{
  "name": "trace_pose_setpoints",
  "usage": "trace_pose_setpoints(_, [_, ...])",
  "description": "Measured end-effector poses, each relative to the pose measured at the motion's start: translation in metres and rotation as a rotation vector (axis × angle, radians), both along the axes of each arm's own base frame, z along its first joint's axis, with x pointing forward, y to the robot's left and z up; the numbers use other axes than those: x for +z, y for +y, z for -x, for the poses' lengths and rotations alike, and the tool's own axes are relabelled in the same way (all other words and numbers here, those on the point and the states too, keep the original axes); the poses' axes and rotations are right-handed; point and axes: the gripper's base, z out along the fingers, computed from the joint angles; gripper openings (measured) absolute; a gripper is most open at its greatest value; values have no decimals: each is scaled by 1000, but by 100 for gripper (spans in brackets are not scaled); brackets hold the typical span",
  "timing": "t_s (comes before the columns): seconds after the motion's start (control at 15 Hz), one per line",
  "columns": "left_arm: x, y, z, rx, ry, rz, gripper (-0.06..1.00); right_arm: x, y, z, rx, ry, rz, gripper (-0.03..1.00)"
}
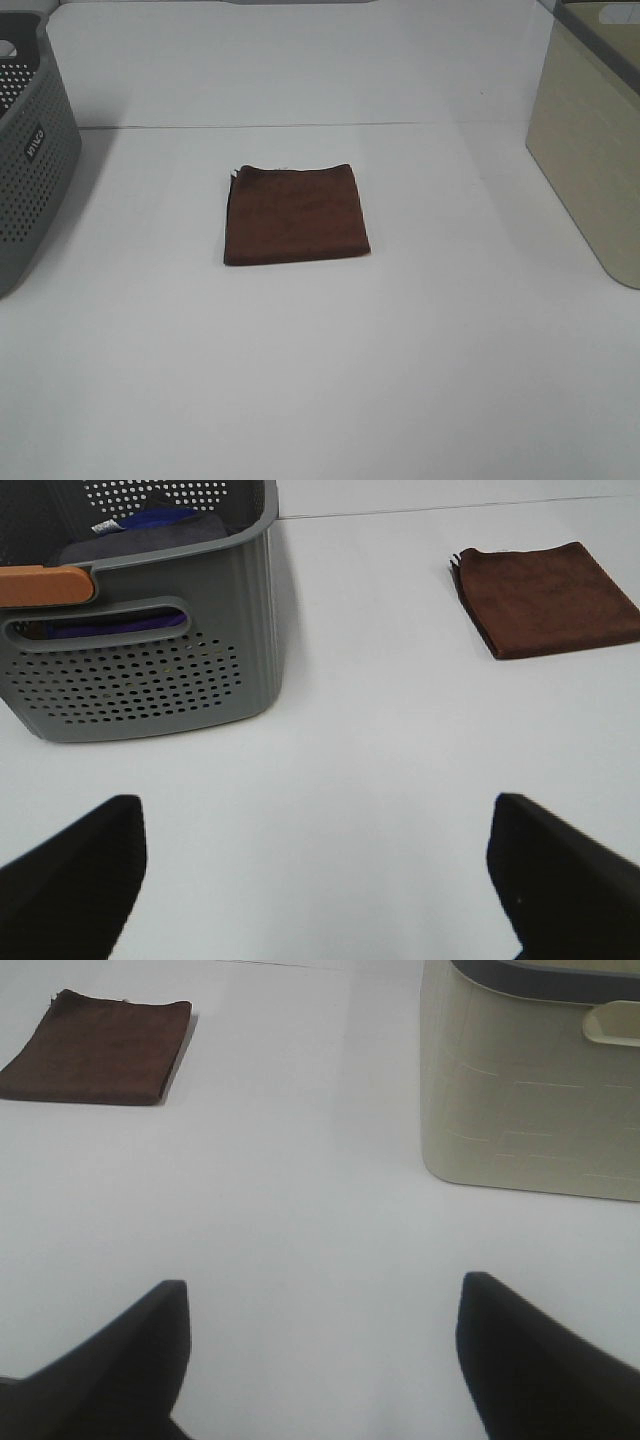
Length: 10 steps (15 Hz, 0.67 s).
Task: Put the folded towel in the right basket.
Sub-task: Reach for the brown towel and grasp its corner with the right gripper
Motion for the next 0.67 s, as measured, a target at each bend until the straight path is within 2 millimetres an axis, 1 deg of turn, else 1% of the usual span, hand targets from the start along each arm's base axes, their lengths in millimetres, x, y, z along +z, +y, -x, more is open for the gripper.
trace_pose_setpoints(0.67, [0,0,0,0,0,0,88,0,0,0,0,-1,0,70])
